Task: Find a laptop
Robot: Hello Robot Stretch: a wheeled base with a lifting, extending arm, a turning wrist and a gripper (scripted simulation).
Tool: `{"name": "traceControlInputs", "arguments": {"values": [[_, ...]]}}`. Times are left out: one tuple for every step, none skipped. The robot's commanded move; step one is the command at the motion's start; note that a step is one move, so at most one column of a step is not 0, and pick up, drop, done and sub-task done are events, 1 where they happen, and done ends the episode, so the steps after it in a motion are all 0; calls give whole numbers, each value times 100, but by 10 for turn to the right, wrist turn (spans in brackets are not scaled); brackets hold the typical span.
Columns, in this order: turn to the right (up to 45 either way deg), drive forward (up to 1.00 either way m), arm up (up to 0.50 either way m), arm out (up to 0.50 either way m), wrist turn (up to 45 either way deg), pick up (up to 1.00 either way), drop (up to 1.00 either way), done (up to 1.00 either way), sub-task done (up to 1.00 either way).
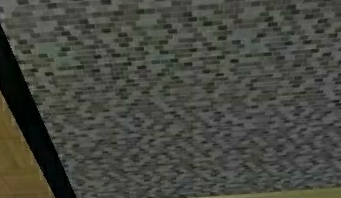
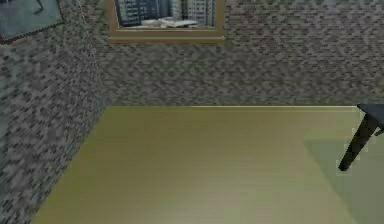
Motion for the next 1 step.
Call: {"name": "traceControlInputs", "arguments": {"values": [[-450,0,0,0,0,0,0,0,0]]}}
